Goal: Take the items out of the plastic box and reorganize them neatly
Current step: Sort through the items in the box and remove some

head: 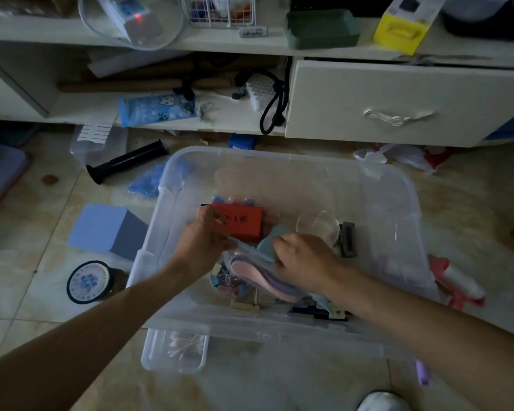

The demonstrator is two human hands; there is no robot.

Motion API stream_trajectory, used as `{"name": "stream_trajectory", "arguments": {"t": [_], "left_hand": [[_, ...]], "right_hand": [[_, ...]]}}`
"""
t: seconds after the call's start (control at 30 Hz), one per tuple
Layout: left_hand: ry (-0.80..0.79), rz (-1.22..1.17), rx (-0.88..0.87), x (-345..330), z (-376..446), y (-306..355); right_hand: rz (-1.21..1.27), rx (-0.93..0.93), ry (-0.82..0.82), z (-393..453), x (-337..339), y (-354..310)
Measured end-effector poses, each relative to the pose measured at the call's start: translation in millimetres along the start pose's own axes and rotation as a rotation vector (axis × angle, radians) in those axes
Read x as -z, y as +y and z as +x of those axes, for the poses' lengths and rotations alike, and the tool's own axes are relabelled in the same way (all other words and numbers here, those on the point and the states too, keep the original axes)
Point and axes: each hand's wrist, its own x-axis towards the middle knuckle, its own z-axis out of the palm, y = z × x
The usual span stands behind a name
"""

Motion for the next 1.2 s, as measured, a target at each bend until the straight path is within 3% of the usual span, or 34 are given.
{"name": "stream_trajectory", "arguments": {"t": [0.17, 0.33, 0.43, 0.5, 0.57, 0.67, 0.77, 0.9, 1.1, 1.2], "left_hand": [[0.068, -0.004, 0.087, 7, 0, 0], [0.069, -0.058, 0.147, 6, -4, 9], [-0.088, -0.095, 0.092, 8, -6, 13], [-0.325, -0.1, 0.034, 10, -10, 16], [-0.453, -0.058, -0.036, 7, -15, 12], [-0.39, 0.086, -0.124, 0, -15, 4], [-0.186, 0.491, -0.244, -6, -13, 11], [-0.177, 0.768, -0.385, -28, -25, 36], [-0.173, 0.657, -0.299, -38, -25, 29], [-0.194, 0.64, -0.29, -30, -24, 28]], "right_hand": [[-0.099, -0.126, -0.303, -17, 18, 20], [-0.101, -0.162, -0.439, -16, 22, 32], [0.08, -0.198, -0.463, -9, 13, 41], [0.362, -0.269, -0.415, -10, 10, 45], [0.566, -0.343, -0.325, -12, 8, 48], [0.811, -0.433, -0.142, -12, 4, 49], [1.021, -0.528, 0.066, -2, 4, 39], [1.052, -0.597, 0.201, 15, 14, 19], [1.274, -0.825, 0.234, 22, 5, -1], [0.888, -0.719, 0.304, 14, -3, 0]]}}
